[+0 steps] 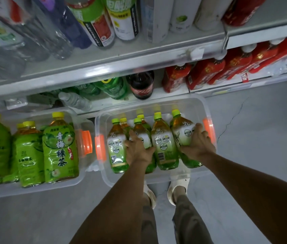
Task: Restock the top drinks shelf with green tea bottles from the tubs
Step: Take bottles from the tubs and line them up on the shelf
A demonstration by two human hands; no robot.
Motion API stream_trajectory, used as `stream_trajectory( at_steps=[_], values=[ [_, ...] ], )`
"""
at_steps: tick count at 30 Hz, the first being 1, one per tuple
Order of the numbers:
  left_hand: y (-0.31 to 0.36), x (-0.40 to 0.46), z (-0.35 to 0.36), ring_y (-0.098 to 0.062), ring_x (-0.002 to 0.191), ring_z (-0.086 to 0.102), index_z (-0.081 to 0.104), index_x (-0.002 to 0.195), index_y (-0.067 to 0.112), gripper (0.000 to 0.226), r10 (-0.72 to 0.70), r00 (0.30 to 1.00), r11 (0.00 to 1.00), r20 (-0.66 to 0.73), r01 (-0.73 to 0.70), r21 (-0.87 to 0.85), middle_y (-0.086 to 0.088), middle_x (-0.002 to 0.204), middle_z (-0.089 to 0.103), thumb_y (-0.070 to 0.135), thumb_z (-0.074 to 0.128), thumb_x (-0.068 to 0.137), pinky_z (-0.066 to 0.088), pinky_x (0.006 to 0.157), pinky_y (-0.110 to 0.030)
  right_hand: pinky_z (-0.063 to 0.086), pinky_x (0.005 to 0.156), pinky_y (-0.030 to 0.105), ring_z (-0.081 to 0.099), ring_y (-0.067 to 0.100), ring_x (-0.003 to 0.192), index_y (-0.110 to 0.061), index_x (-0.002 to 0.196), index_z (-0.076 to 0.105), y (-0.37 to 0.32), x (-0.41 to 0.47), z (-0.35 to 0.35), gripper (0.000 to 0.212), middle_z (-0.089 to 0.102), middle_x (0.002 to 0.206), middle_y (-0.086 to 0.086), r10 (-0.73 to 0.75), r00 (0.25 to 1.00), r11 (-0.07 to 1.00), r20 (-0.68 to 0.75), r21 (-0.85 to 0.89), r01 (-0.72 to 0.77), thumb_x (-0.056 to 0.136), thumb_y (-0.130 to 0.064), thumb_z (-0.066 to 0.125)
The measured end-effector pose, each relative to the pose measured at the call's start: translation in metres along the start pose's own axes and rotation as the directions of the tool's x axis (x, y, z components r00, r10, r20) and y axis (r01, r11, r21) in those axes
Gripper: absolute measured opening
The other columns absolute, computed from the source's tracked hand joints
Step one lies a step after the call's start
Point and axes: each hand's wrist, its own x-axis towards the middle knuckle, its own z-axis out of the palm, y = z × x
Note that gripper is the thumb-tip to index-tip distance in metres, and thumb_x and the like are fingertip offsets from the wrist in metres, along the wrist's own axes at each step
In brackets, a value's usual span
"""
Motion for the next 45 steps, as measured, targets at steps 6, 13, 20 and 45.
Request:
stream_trajectory(
  at_steps=[6,13,20,45],
  values=[
    [-0.01,-0.037,-0.051,-0.031,0.135,0.047,0.007,0.161,0.025,0.112,0.023,0.999,0.921,0.037,-0.007,-0.389,-0.011,0.152,0.042,0.022,0.082,0.079,0.04,0.113,-0.041,0.049,0.091,0.041,0.051,0.033,0.116,-0.002,0.131,0.027,0.005,-0.042,-0.048,0.094,0.047,0.124,0.015,0.068,0.997,0.962,0.045,0.26,-0.077,0.064,-0.022,0.089],
    [0.001,-0.108,-0.126,-0.015,0.096,0.068,0.056,0.124,0.023,0.057,0.078,0.997,0.768,0.02,-0.048,-0.638,-0.002,0.108,0.072,0.015,0.084,0.074,0.053,0.088,-0.032,0.058,0.089,0.044,0.072,0.026,0.094,-0.01,0.123,0.053,-0.001,-0.105,-0.098,0.114,0.073,0.106,0.006,-0.024,0.986,0.71,0.165,0.697,-0.099,0.023,-0.038,0.098],
    [0.028,-0.179,-0.222,-0.028,0.093,0.074,0.052,0.141,0.021,0.085,0.316,0.945,0.56,0.08,-0.118,-0.82,-0.008,0.104,0.077,0.019,0.077,0.061,0.06,0.087,-0.05,0.056,0.09,0.047,0.069,0.039,0.102,-0.002,0.12,0.063,-0.048,-0.198,-0.178,0.068,0.071,0.113,0.02,-0.3,0.935,0.506,0.191,0.863,-0.014,0.056,-0.013,0.081],
    [0.115,-0.426,-0.45,-0.029,0.08,0.075,0.065,0.114,0.016,0.065,0.625,0.571,0.012,-0.532,-0.688,-0.725,-0.015,0.098,0.077,0.039,0.091,0.06,0.061,0.069,-0.044,0.058,0.059,0.034,0.074,0.027,0.074,-0.004,0.119,0.06,-0.182,-0.45,-0.411,0.074,0.076,0.093,0.015,-0.621,0.567,0.105,-0.542,0.659,0.745,0.056,-0.035,0.084]
  ],
)
